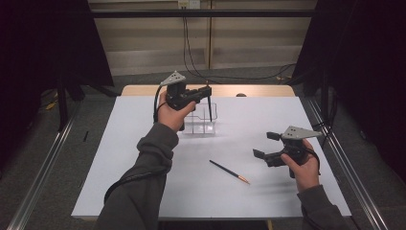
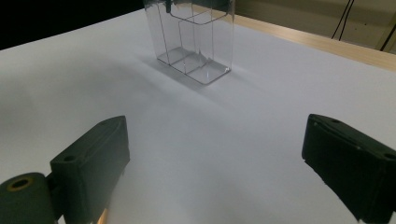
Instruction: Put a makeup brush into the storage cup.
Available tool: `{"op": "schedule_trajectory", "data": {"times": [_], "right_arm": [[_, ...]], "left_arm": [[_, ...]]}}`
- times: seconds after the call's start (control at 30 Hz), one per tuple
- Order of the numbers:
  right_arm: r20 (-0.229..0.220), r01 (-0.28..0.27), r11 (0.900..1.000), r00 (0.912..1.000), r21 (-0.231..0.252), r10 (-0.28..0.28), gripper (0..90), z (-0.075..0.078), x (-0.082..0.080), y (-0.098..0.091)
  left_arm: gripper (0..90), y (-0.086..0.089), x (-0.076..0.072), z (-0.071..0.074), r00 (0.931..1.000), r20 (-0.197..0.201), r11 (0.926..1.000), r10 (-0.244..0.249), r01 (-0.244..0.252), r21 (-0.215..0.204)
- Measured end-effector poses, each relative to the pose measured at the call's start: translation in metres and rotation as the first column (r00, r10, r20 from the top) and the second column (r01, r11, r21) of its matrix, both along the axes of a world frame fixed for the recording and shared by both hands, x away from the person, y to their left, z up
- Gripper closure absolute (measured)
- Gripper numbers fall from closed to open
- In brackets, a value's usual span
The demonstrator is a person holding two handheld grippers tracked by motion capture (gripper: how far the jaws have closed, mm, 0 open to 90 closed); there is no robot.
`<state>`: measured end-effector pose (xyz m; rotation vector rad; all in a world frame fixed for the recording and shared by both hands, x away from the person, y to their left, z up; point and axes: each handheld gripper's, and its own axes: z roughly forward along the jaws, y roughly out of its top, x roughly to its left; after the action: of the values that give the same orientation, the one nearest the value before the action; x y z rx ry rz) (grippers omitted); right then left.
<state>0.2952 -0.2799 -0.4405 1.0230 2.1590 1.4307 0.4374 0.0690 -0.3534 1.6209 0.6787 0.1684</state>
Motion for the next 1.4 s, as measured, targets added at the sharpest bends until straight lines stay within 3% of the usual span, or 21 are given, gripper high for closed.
{"op": "schedule_trajectory", "data": {"times": [0.63, 0.73, 0.8, 0.87, 1.07, 1.23, 1.37, 1.4], "right_arm": [[-0.002, -0.001, 1.0, 1.0, 0.0, 0.001, 7.2, 0.0, -0.002, -0.002], [-0.002, -0.001, 1.0, 1.0, -0.001, 0.001, 7.2, 0.0, -0.002, -0.002], [-0.001, -0.001, 1.0, 1.0, -0.001, 0.001, 7.2, 0.0, -0.003, -0.002], [-0.001, -0.003, 1.0, 1.0, -0.001, 0.003, 7.2, 0.0, -0.003, -0.002], [-0.002, -0.001, 1.0, 1.0, -0.005, 0.001, 7.2, 0.0, -0.004, -0.002], [-0.002, -0.002, 1.0, 1.0, -0.006, 0.002, 7.2, 0.0, -0.004, -0.002], [-0.001, -0.003, 1.0, 1.0, -0.006, 0.003, 7.2, 0.0, -0.004, -0.003], [-0.002, -0.002, 1.0, 1.0, -0.007, 0.002, 7.2, 0.0, -0.004, -0.003]], "left_arm": [[84.0, 0.001, 0.016, -0.005, 0.9996, 0.009, 0.9993, 0.025, -0.025, 0.027], [84.0, -0.001, 0.017, -0.007, 0.9995, 0.008, 0.9994, 0.032, -0.032, 0.013], [84.0, -0.001, 0.018, -0.008, 0.9994, 0.008, 0.9989, 0.035, -0.035, 0.033], [84.0, -0.002, 0.019, -0.009, 0.9993, 0.014, 0.9991, 0.035, -0.036, 0.022], [84.0, -0.005, 0.02, -0.01, 0.9988, 0.024, 0.9981, 0.043, -0.044, 0.043], [83.9, -0.006, 0.022, -0.014, 0.9985, 0.023, 0.9983, 0.049, -0.05, 0.031], [83.9, -0.005, 0.023, -0.016, 0.9986, 0.028, 0.9982, 0.045, -0.046, 0.037], [83.9, -0.004, 0.024, -0.016, 0.9984, 0.031, 0.9972, 0.046, -0.048, 0.058]]}}
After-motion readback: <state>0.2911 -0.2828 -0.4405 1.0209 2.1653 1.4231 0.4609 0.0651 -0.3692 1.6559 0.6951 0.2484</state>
